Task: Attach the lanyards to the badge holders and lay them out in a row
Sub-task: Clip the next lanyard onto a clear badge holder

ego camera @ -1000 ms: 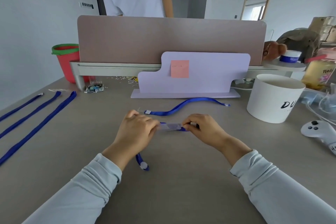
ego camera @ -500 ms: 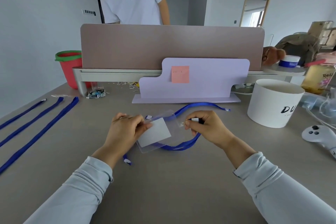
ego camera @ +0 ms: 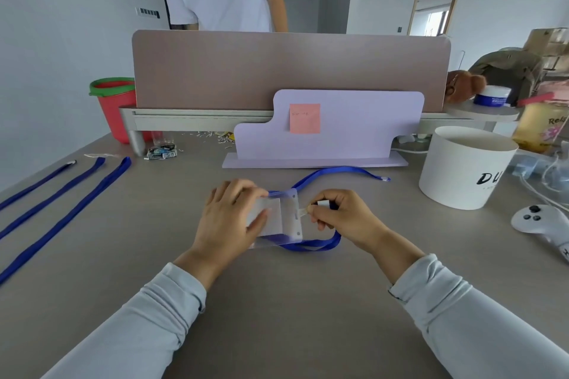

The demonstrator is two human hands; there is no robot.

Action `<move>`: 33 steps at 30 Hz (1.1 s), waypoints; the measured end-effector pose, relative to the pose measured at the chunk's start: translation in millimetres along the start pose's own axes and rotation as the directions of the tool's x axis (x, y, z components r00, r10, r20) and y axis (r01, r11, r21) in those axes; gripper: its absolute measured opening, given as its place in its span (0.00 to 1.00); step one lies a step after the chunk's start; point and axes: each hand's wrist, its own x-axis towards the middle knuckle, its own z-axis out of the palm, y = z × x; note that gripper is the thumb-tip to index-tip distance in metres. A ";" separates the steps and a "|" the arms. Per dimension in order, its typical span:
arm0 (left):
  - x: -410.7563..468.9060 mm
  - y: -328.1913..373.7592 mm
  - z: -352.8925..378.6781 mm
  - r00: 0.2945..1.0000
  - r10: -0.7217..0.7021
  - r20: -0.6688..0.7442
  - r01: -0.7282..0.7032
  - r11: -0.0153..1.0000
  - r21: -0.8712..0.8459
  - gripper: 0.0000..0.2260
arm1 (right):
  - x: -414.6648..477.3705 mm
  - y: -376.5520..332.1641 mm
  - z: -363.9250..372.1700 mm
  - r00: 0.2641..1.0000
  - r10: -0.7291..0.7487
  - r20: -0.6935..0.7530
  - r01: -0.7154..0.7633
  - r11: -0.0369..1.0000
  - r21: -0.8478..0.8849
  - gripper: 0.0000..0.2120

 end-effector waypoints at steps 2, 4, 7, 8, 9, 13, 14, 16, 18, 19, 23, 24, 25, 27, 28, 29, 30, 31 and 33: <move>2.6 13.1 -0.5 0.991 0.121 -0.050 -0.124 0.991 -0.056 0.09 | -0.4 -2.1 3.8 1.000 0.008 0.003 -0.008 1.000 0.000 0.05; 2.3 22.1 0.5 0.979 0.195 -0.053 -0.199 0.977 -0.083 0.08 | -1.1 -4.7 8.3 1.000 0.006 0.012 -0.006 1.000 0.013 0.05; 1.0 23.3 0.1 0.977 0.209 -0.028 -0.211 0.973 -0.095 0.08 | -2.8 -9.8 12.5 0.999 -0.020 0.046 0.018 0.999 0.043 0.05; 0.9 22.2 -0.7 0.980 0.197 -0.030 -0.199 0.975 -0.103 0.08 | -3.7 -11.3 12.8 0.998 -0.030 0.063 0.027 0.998 0.049 0.05; 1.1 21.4 -1.8 0.983 0.184 -0.029 -0.186 0.976 -0.114 0.08 | -4.4 -12.3 12.8 0.996 -0.036 0.079 0.032 0.998 0.057 0.06; 2.7 23.3 -7.0 0.989 0.149 -0.028 -0.151 0.978 -0.144 0.09 | -4.2 -13.7 13.1 0.992 -0.042 0.118 0.034 0.997 0.073 0.06; 3.4 23.7 -7.7 0.990 0.141 -0.021 -0.142 0.978 -0.149 0.10 | -3.5 -13.1 13.4 0.992 -0.044 0.119 0.035 0.997 0.075 0.07; 4.0 23.9 -8.0 0.992 0.124 -0.003 -0.122 0.978 -0.170 0.10 | -3.3 -10.4 13.7 0.991 -0.046 0.124 0.032 0.994 0.109 0.08; 3.0 24.1 -7.9 0.996 0.087 0.018 -0.082 0.979 -0.187 0.10 | -4.0 -7.8 14.1 0.989 -0.047 0.140 0.028 0.990 0.135 0.09; 2.5 24.9 -8.0 0.998 0.061 0.034 -0.053 0.979 -0.199 0.10 | -4.4 -6.9 14.2 0.989 -0.046 0.143 0.028 0.991 0.130 0.10; 2.1 32.0 -9.6 0.994 -0.048 0.098 0.070 0.970 -0.232 0.12 | -4.0 -6.4 13.6 0.993 -0.058 0.105 0.050 0.996 0.078 0.09; 1.8 33.7 -10.0 0.990 -0.079 0.113 0.106 0.961 -0.257 0.13 | -3.8 -6.7 13.9 0.993 -0.071 0.097 0.066 0.996 0.053 0.10; 1.6 35.4 -11.3 0.984 -0.117 0.134 0.152 0.944 -0.292 0.14 | -4.0 -7.3 14.6 0.992 -0.086 0.095 0.084 0.996 0.027 0.11; 1.9 37.3 -13.1 0.968 -0.194 0.162 0.242 0.895 -0.374 0.14 | -5.4 -8.1 16.4 0.989 -0.115 0.091 0.117 0.993 -0.025 0.12; 2.3 37.9 -13.4 0.961 -0.224 0.162 0.271 0.875 -0.400 0.13 | -5.9 -8.7 17.2 0.988 -0.126 0.084 0.129 0.991 -0.042 0.13; 2.2 38.2 -13.2 0.956 -0.248 0.156 0.291 0.866 -0.408 0.10 | -6.4 -9.6 18.1 0.988 -0.134 0.078 0.138 0.989 -0.048 0.12; 2.2 38.7 -13.0 0.953 -0.265 0.148 0.303 0.864 -0.403 0.07 | -7.1 -10.7 19.1 0.987 -0.142 0.072 0.146 0.988 -0.042 0.13; 2.2 39.2 -12.7 0.950 -0.278 0.144 0.313 0.863 -0.397 0.05 | -7.8 -11.9 20.1 0.986 -0.152 0.065 0.154 0.988 -0.026 0.13; 2.1 40.7 -13.4 0.943 -0.304 0.138 0.333 0.854 -0.400 0.04 | -9.2 -13.7 22.0 0.984 -0.174 0.040 0.174 0.985 0.006 0.15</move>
